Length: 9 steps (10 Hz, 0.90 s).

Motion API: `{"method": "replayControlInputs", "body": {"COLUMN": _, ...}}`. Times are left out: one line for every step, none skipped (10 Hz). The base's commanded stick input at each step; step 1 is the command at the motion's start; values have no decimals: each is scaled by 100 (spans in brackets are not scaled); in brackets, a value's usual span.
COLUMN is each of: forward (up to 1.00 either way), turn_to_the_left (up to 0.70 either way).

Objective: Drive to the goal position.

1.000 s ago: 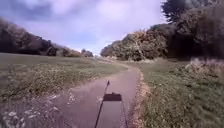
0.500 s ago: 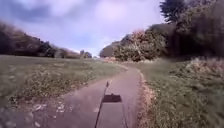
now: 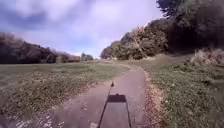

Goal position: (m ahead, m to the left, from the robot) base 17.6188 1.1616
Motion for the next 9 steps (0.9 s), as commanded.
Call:
{"method": "replayControlInputs", "body": {"forward": 4, "turn_to_the_left": 0}}
{"method": "replayControlInputs", "body": {"forward": 4, "turn_to_the_left": 0}}
{"method": "replayControlInputs", "body": {"forward": 4, "turn_to_the_left": 0}}
{"method": "replayControlInputs", "body": {"forward": 4, "turn_to_the_left": 0}}
{"method": "replayControlInputs", "body": {"forward": 4, "turn_to_the_left": 0}}
{"method": "replayControlInputs", "body": {"forward": 4, "turn_to_the_left": 0}}
{"method": "replayControlInputs", "body": {"forward": 4, "turn_to_the_left": 0}}
{"method": "replayControlInputs", "body": {"forward": 4, "turn_to_the_left": 0}}
{"method": "replayControlInputs", "body": {"forward": 4, "turn_to_the_left": 0}}
